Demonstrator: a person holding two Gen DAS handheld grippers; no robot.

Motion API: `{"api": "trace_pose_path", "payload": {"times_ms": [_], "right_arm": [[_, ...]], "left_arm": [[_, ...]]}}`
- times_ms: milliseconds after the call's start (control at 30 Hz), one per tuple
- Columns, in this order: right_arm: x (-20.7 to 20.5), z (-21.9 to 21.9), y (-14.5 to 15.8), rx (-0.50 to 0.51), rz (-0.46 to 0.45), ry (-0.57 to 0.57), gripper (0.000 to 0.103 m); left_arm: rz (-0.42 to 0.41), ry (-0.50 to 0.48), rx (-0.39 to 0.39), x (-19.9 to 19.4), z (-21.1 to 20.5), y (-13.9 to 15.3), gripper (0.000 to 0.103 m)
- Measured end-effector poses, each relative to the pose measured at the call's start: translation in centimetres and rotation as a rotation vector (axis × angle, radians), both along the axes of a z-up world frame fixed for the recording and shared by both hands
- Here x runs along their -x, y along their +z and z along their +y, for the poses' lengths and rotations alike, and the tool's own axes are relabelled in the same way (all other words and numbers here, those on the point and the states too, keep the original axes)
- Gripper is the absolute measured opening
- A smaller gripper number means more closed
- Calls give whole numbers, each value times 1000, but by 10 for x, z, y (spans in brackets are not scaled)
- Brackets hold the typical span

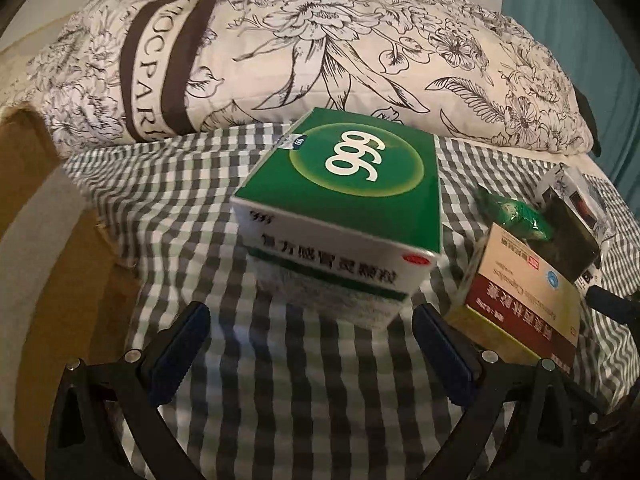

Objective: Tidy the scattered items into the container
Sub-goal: 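Grasp the green medicine box with the left gripper while the right grasps the Amoxicillin box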

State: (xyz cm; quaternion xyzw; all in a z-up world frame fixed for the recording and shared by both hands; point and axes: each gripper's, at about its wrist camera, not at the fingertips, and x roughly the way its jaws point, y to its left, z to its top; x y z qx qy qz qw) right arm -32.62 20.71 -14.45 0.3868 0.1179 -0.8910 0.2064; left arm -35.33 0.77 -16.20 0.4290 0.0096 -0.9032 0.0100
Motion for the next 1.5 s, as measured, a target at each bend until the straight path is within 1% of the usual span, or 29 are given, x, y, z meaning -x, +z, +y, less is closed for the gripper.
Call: {"api": "trace_pose_path", "payload": {"times_ms": [67, 167, 233, 333, 367, 400, 433, 567, 633, 700, 767, 833, 933, 1000, 1033, 1133, 1167, 1267, 1300, 1400, 1433, 1500], "right_arm": [[6, -4, -5, -32, 16, 12, 92], [15, -8, -10, -28, 9, 28, 92], [23, -11, -15, -21, -17, 35, 92], [28, -15, -22, -27, -58, 45, 92], [27, -17, -23, -27, -56, 49, 92], [25, -17, -22, -20, -49, 52, 89], [23, -17, -20, -10, -43, 51, 81], [14, -15, -19, 20, -53, 30, 81], [6, -13, -16, 33, -54, 11, 81], [-1, -10, -11, 49, -51, -11, 80], [-11, -3, -4, 90, -54, -36, 80], [-22, 4, 3, 132, -68, -58, 80], [-39, 13, 13, 160, -81, -93, 79], [-52, 18, 19, 169, -71, -110, 79], [-62, 23, 25, 190, -67, -120, 79], [-82, 36, 36, 246, -63, -156, 78], [-87, 38, 38, 251, -66, -162, 78], [-103, 43, 46, 277, -75, -179, 78], [-107, 43, 46, 274, -97, -182, 78], [-120, 41, 42, 244, -123, -195, 77], [-123, 40, 37, 238, -150, -195, 77], [-127, 40, 29, 231, -175, -204, 77]], "left_arm": [[-1, -20, -7, 7, 0, -3, 103], [-12, -28, -3, 18, 0, -8, 103], [-21, -31, -8, 26, 0, -11, 103], [-4, -20, -14, 30, -3, -10, 103], [5, -16, -23, 30, -5, -10, 96], [13, -14, -36, 30, -6, -9, 84], [13, -11, -33, 30, -6, -8, 84], [38, -9, 6, 24, -6, -4, 84], [53, -8, 37, 16, -4, 2, 84], [71, -6, 48, 5, -2, 10, 84], [84, -14, 35, -4, 0, 19, 83], [71, -18, 36, -13, 4, 27, 83], [63, -28, 22, -34, 8, 37, 83], [62, -29, 8, -50, 9, 42, 83], [52, -28, 0, -59, 9, 44, 83], [5, -17, 0, -83, 8, 44, 83], [-6, -14, -3, -91, 8, 43, 83], [-34, -16, -39, -113, 3, 38, 83], [-45, -16, -52, -117, 2, 36, 83], [-88, -15, -81, -120, -1, 26, 83], [-100, -12, -87, -119, -2, 23, 83], [-104, -7, -94, -119, -2, 18, 83]]}}
